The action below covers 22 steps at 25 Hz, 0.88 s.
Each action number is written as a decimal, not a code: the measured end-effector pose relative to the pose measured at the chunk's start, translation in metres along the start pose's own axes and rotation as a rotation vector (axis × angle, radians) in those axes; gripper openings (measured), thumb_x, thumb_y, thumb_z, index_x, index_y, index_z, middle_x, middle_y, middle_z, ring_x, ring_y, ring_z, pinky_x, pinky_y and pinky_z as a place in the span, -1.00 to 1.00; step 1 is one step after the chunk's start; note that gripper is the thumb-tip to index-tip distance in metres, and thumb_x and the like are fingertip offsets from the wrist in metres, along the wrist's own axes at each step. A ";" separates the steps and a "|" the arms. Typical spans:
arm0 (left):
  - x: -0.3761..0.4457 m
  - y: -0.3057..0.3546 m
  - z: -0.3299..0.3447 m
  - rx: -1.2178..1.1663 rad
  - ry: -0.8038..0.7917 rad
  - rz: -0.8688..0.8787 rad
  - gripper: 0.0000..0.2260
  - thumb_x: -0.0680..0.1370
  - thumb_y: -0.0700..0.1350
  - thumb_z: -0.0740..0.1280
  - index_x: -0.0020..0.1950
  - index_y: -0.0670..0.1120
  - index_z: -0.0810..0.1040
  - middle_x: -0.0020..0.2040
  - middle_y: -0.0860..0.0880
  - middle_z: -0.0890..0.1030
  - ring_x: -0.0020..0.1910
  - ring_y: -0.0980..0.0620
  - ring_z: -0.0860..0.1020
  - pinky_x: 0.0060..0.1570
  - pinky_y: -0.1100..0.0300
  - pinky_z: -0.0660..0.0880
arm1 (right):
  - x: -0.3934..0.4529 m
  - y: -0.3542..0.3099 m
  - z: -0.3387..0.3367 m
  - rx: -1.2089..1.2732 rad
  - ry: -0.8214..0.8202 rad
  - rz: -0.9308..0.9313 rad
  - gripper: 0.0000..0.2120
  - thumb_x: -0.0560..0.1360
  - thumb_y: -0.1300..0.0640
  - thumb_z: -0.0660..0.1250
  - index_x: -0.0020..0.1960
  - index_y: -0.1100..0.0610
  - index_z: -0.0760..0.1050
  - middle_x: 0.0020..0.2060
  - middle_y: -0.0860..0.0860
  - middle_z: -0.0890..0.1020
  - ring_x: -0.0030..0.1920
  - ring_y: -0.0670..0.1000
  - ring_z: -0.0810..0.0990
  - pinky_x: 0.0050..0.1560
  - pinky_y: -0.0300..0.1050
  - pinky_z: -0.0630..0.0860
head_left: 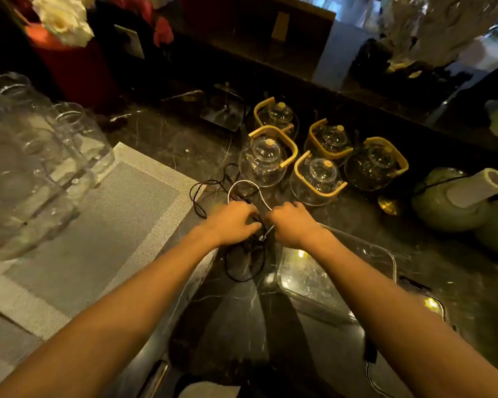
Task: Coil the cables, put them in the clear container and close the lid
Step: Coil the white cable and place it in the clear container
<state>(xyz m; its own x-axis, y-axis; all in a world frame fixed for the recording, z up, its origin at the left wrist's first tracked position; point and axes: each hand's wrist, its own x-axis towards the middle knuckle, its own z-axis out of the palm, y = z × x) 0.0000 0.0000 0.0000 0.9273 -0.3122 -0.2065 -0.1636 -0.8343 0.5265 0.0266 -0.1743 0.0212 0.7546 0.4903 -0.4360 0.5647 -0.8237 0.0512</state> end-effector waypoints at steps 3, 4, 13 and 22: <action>0.008 -0.003 0.017 -0.055 -0.043 -0.012 -0.70 0.56 0.05 0.34 0.24 -0.04 0.62 0.16 -0.08 0.65 0.15 -0.08 0.60 0.09 -0.06 0.56 | 0.011 0.004 0.012 -0.057 -0.088 0.057 -0.65 0.56 0.12 0.27 0.33 0.14 0.51 0.26 0.17 0.58 0.38 0.25 0.42 0.42 0.28 0.25; 0.007 -0.003 0.022 -0.050 -0.076 -0.034 -0.72 0.56 0.04 0.35 0.21 -0.04 0.63 0.14 -0.08 0.66 0.13 -0.07 0.61 0.08 -0.05 0.57 | 0.010 0.004 0.015 -0.081 -0.100 0.055 -0.66 0.56 0.12 0.27 0.31 0.15 0.51 0.27 0.19 0.57 0.39 0.25 0.41 0.44 0.29 0.23; 0.005 -0.033 0.046 -0.064 -0.154 -0.059 -0.79 0.57 0.05 0.32 0.01 -0.08 0.62 -0.10 -0.04 0.66 -0.11 -0.02 0.62 -0.10 -0.05 0.60 | 0.003 0.045 -0.010 0.539 0.323 0.041 -0.89 0.60 0.17 0.26 -0.02 0.17 0.55 -0.13 0.10 0.66 -0.07 0.14 0.62 0.00 0.02 0.50; -0.018 0.044 -0.014 -0.763 0.152 -0.123 -0.72 0.68 0.13 0.16 0.07 0.08 0.63 -0.03 0.08 0.67 -0.08 0.34 0.54 -0.06 0.44 0.42 | -0.051 0.017 -0.013 1.697 0.555 0.284 -0.83 0.68 0.21 0.22 -0.04 0.19 0.55 -0.40 -0.05 0.53 -0.35 -0.05 0.55 0.02 0.19 0.61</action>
<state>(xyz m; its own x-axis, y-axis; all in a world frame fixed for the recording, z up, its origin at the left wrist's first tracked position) -0.0189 -0.0247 0.0378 0.9686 -0.1263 -0.2142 0.1687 -0.2987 0.9393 0.0022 -0.2094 0.0559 0.9698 0.0327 -0.2415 -0.2384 -0.0793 -0.9679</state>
